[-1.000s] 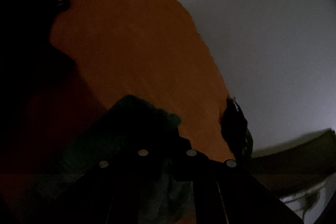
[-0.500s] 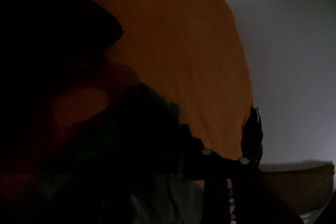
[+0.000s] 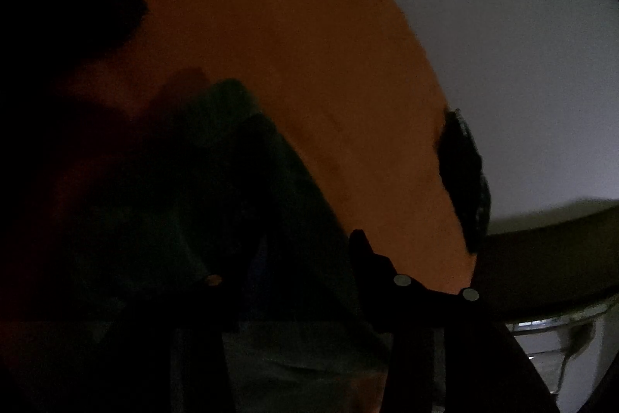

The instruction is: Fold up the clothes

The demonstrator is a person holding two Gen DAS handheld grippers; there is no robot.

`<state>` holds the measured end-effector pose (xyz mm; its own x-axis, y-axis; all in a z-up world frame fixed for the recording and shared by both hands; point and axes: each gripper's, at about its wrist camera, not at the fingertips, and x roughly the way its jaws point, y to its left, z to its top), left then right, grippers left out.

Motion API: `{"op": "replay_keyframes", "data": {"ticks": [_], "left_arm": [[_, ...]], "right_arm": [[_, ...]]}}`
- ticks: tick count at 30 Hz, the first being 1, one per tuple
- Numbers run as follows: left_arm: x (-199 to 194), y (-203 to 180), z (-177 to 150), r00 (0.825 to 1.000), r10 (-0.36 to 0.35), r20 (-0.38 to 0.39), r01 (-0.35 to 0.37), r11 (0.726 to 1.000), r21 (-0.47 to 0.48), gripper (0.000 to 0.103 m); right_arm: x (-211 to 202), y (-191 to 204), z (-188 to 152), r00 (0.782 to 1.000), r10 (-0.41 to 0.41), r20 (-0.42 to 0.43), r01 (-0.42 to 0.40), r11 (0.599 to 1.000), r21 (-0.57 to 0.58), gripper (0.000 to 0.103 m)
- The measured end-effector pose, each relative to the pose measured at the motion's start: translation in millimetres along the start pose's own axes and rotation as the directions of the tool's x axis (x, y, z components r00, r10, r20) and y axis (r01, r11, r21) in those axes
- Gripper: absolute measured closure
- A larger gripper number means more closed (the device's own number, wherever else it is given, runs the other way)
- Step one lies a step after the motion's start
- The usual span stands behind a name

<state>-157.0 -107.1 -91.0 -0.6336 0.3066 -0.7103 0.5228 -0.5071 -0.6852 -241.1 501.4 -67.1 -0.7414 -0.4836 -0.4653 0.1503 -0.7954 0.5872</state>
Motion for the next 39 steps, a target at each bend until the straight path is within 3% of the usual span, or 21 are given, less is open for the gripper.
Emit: {"op": "replay_keyframes", "data": {"ticks": [2, 4, 5, 7, 8, 9, 11, 13, 16, 19, 23, 24, 26, 28, 30, 33, 34, 35, 36, 38, 39], "left_arm": [[14, -6, -4, 1.000, 0.001, -0.006, -0.002, 1.000, -0.023, 0.057], [24, -20, -5, 1.000, 0.010, 0.010, -0.010, 1.000, -0.029, 0.057], [22, -21, -4, 1.000, 0.022, 0.022, -0.021, 0.999, -0.027, 0.057], [17, -22, -2, 0.999, 0.033, 0.027, -0.032, 0.999, -0.033, 0.057], [19, -25, -4, 0.999, 0.036, 0.028, -0.034, 0.999, -0.039, 0.057], [20, -27, -6, 0.999, 0.039, 0.029, -0.038, 0.998, -0.044, 0.057], [28, -32, 8, 0.998, 0.054, 0.033, -0.052, 0.998, -0.046, 0.057], [35, -41, 13, 0.997, 0.074, 0.035, -0.073, 0.997, -0.039, 0.057], [34, -42, 17, 0.992, 0.114, 0.046, -0.112, 0.993, -0.047, 0.057], [45, -46, 17, 0.987, 0.153, 0.055, -0.149, 0.986, -0.076, 0.053], [64, -55, 12, 0.986, 0.158, 0.055, -0.151, 0.982, -0.109, 0.052], [69, -58, 10, 0.985, 0.163, 0.058, -0.155, 0.980, -0.125, 0.052], [79, -65, 5, 0.983, 0.173, 0.063, -0.161, 0.975, -0.156, 0.052], [89, -72, 1, 0.981, 0.183, 0.068, -0.167, 0.968, -0.187, 0.052], [99, -78, -4, 0.979, 0.193, 0.073, -0.173, 0.960, -0.218, 0.052], [113, -89, -14, 0.983, 0.170, 0.073, -0.144, 0.951, -0.272, 0.052], [117, -93, -19, 0.986, 0.150, 0.069, -0.124, 0.950, -0.286, 0.052], [122, -98, -20, 0.987, 0.151, 0.058, -0.130, 0.953, -0.273, 0.052], [126, -104, -21, 0.987, 0.154, 0.050, -0.136, 0.956, -0.259, 0.052], [130, -113, -20, 0.984, 0.171, 0.058, -0.153, 0.960, -0.236, 0.052], [131, -115, -19, 0.984, 0.168, 0.063, -0.149, 0.959, -0.241, 0.052]], "right_arm": [[-5, 31, 15, 0.998, -0.050, 0.031, 0.052, 0.997, -0.062, 0.091], [39, 30, 31, 0.990, -0.137, 0.012, 0.138, 0.987, -0.081, 0.091], [83, 19, 41, 0.974, -0.227, -0.002, 0.226, 0.970, -0.094, 0.091], [122, -37, 47, 0.927, -0.355, -0.123, 0.349, 0.935, -0.071, 0.091], [143, -71, 48, 0.890, -0.406, -0.208, 0.405, 0.913, -0.051, 0.091], [152, -95, 42, 0.874, -0.401, -0.275, 0.419, 0.908, 0.008, 0.091], [150, -151, 24, 0.866, -0.317, -0.387, 0.419, 0.883, 0.214, 0.091], [125, -180, 12, 0.882, -0.283, -0.376, 0.401, 0.869, 0.288, 0.085], [59, -195, -15, 0.881, -0.262, -0.394, 0.372, 0.898, 0.234, 0.076], [-10, -191, -55, 0.875, -0.271, -0.400, 0.362, 0.916, 0.172, 0.043], [-87, -172, -109, 0.854, -0.343, -0.391, 0.386, 0.922, 0.034, 0.041], [-86, -168, -117, 0.858, -0.330, -0.395, 0.370, 0.929, 0.029, 0.041], [-73, -165, -135, 0.879, -0.165, -0.447, 0.254, 0.956, 0.147, 0.041], [-58, -165, -152, 0.875, -0.012, -0.484, 0.168, 0.945, 0.280, 0.041], [-45, -168, -162, 0.864, 0.029, -0.503, 0.158, 0.933, 0.325, 0.041], [-12, -165, -153, 0.867, -0.064, -0.495, 0.182, 0.964, 0.193, 0.041], [-7, -165, -147, 0.857, -0.104, -0.505, 0.208, 0.966, 0.153, 0.043], [-3, -164, -141, 0.846, -0.145, -0.513, 0.234, 0.966, 0.113, 0.072], [4, -165, -129, 0.857, -0.155, -0.491, 0.240, 0.964, 0.114, 0.094], [-17, -170, -89, 0.913, -0.164, -0.373, 0.244, 0.953, 0.181, 0.094], [-31, -179, -64, 0.928, -0.195, -0.319, 0.263, 0.946, 0.189, 0.094]]}}
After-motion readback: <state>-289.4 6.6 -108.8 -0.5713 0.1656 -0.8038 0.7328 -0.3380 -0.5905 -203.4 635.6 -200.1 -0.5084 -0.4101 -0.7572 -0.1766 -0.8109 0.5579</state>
